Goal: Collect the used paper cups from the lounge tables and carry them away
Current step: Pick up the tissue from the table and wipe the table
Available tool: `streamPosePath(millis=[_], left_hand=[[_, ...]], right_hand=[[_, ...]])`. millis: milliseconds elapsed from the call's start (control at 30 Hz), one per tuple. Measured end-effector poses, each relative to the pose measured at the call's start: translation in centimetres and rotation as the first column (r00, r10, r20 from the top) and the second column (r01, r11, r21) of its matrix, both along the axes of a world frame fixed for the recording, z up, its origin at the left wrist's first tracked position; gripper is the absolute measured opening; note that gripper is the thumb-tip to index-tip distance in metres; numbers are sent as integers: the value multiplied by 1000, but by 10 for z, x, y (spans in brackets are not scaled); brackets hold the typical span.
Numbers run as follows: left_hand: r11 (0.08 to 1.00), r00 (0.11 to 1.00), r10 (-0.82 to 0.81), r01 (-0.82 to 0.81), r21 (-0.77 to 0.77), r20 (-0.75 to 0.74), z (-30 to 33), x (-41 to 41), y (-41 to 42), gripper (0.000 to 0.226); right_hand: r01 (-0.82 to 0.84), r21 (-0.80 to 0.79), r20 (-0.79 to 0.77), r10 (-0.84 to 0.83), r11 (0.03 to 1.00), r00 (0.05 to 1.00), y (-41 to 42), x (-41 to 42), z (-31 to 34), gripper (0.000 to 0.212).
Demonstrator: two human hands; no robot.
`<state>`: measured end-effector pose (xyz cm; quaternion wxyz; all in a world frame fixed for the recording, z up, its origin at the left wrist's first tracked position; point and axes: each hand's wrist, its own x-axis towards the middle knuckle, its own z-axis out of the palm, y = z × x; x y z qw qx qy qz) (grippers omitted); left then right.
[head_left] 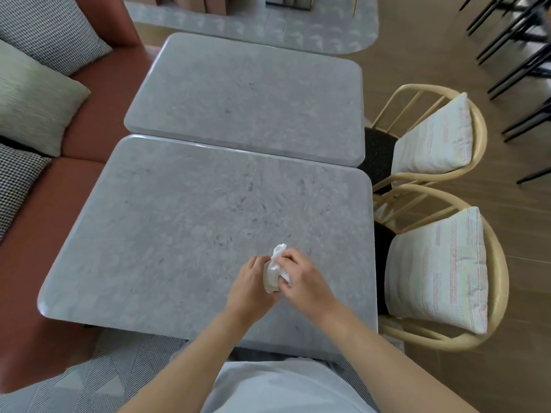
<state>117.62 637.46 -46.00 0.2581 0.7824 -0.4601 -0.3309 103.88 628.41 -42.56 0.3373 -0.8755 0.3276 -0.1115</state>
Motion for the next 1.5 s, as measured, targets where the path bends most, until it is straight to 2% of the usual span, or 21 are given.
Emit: streamPosePath(millis=[233, 400, 633, 700, 800, 1000, 1100, 1333, 1500], left_hand=[[999, 1000, -18, 18, -37, -18, -9, 3, 8, 52], [998, 999, -34, 34, -43, -10, -15, 8, 10, 54], [997, 998, -69, 69, -45, 6, -16, 10, 14, 60], [996, 997, -76, 76, -52, 7, -14, 10, 14, 61], [995, 997, -76, 75, -64, 0, -15, 12, 15, 62], [997, 999, -47, 46, -66, -21, -17, 13, 18, 67], [997, 999, -41, 40, -71, -20, -19, 14, 20, 69], [996, 999, -42, 41, -75, -21, -21, 15, 26, 77], [995, 998, -67, 65, -75, -21, -23, 16, 29, 79]], right_hand=[[-149, -82, -82, 143, 985, 986, 16, -14, -10, 49], [-227, -183, -198, 190, 956, 962, 23, -19, -15, 43], [-352, -102, -453, 272, 931, 849, 23, -6, -16, 57], [-361, -106, -458, 277, 926, 845, 23, -2, -15, 59], [-319, -132, -385, 248, 939, 889, 22, -5, -8, 60], [-263, -200, -271, 204, 944, 940, 23, -26, 3, 47], [-280, -193, -318, 210, 940, 924, 27, -35, 2, 48], [-325, -67, -517, 246, 943, 820, 33, -23, -9, 70], [-326, -42, -568, 246, 944, 785, 31, -6, -10, 67]])
